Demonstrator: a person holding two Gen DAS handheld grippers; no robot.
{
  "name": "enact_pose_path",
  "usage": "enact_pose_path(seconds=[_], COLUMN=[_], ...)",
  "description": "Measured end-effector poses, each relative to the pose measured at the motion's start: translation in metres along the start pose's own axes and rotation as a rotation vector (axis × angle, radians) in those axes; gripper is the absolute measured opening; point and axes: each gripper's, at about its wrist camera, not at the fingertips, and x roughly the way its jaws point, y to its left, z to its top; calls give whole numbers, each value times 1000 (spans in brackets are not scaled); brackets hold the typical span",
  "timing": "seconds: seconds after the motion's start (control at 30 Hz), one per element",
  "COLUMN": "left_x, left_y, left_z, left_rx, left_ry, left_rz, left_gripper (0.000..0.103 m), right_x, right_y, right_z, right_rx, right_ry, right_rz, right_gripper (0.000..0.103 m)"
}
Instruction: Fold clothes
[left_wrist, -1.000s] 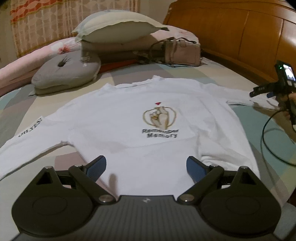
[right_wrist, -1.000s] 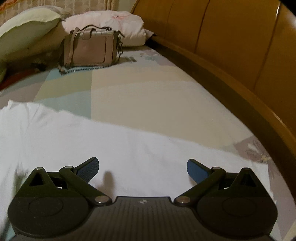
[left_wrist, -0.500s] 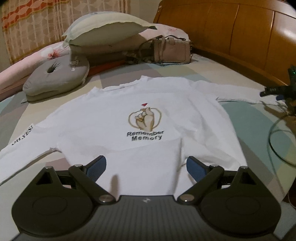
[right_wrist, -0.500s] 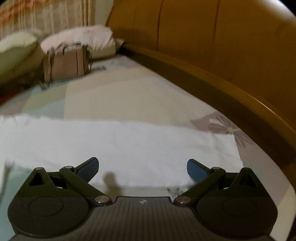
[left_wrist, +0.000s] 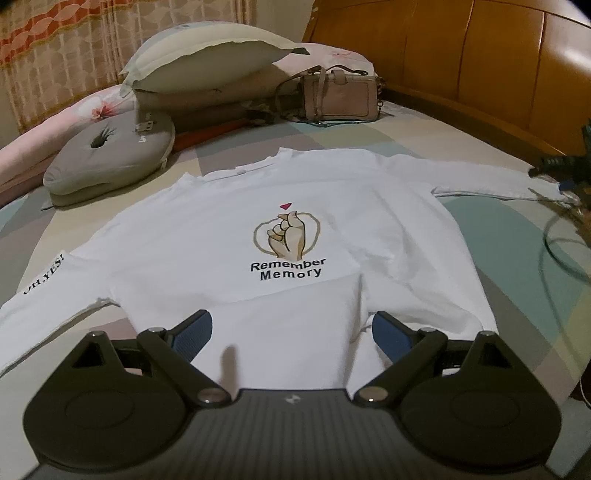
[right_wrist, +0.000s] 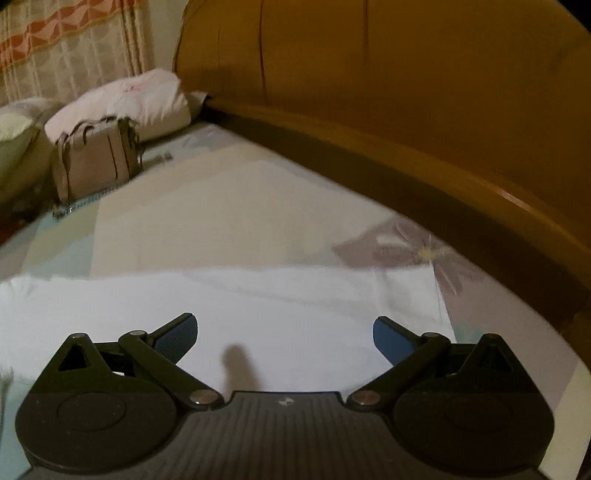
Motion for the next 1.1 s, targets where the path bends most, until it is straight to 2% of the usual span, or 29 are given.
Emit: enact_pose_path(seconds=[0.1, 0.23, 0.37, 0.43, 0.47, 0.6, 0.73, 0.97, 1.1], left_x=[0, -5, -15, -21, -24, -32, -31, 10, 50], left_y=[-1, 4, 18, 27, 32, 58, 100, 214, 278], left_z=[-1, -2, -3, -5, -7, -13, -18, -25, -43], left_rx=[3, -1, -10, -19, -23, -42, -91, -154, -238], left_ry=[7, 12, 4, 4, 3, -7, -20, -36, 49], left_rz=[-3, 11, 32, 43, 49, 102, 180, 407, 490], left_gripper=[94, 94, 94, 94, 94, 94, 94, 94, 94], right_x=[10, 29, 19, 3, -8, -70, -111, -134, -143], right_y=[20, 37, 29, 24, 23, 50, 108, 218, 275], right_z=[6, 0, -12, -9, -8, -7, -29, -74, -86], right_rx=[-35, -64, -66, -26, -8, -10, -101, -228, -263], right_ry=[-3, 73, 86, 88, 78, 21, 31, 67, 75], right_rz=[39, 12, -104, -195, -213, 2, 191, 437, 556], right_gripper=[103, 103, 103, 103, 103, 103, 103, 103, 103])
